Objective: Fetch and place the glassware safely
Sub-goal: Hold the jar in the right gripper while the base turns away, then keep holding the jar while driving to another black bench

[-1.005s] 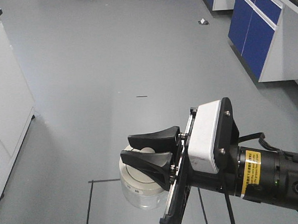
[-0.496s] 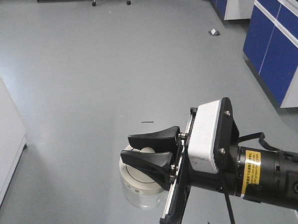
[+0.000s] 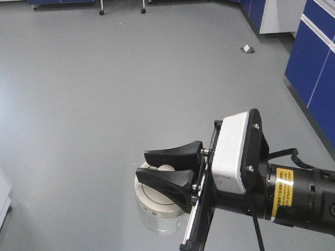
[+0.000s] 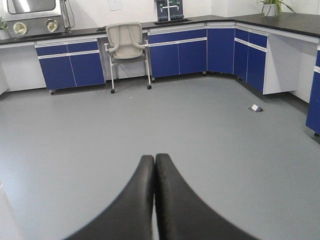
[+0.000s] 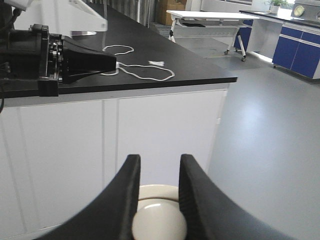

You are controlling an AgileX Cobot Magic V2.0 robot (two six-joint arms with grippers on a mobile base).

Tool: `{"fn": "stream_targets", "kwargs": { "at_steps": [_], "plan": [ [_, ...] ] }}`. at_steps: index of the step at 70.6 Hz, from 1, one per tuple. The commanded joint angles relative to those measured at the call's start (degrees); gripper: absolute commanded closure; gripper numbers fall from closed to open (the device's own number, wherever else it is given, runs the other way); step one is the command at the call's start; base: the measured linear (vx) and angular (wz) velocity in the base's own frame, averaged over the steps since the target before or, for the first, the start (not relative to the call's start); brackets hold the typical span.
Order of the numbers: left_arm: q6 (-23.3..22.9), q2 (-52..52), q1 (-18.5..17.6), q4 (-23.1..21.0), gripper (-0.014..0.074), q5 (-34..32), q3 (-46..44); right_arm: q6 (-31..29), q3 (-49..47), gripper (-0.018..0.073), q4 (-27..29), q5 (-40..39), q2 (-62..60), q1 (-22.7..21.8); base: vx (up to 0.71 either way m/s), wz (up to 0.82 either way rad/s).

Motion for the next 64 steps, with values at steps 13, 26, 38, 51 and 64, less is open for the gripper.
{"fn": "stream_targets", "kwargs": {
  "at_steps": [13,26,38,51,64],
  "plan": [
    [-0.5,0.0,-0.3,-0.2,0.0603,-4.0,-1.6,-0.2,-1.7,0.0563,2.2,-3.9,-1.5,0.0,0.54,-0.01],
    [-0.5,0.0,-0.3,-0.2,0.0603,-4.0,-1.6,-0.2,-1.7,0.0563,2.2,-3.9,-1.5,0.0,0.55,0.01],
    [-0.5,0.0,-0.3,-0.2,0.0603,-4.0,-1.6,-0.2,-1.7,0.0563,2.2,-3.9,-1.5,0.0,0.56,0.05],
    [-0.5,0.0,-0.3,-0.2,0.0603,-4.0,-1.6,-0.2,-1.7,0.0563,2.2,-3.9,-1.5,0.0,0.56,0.05],
    [-0.5,0.0,-0.3,-0.2,0.0603,-4.0,-1.6,-0.2,-1.7,0.0563,2.2,-3.9,-1.5,0.0,0.56,0.04]
  ]
}}
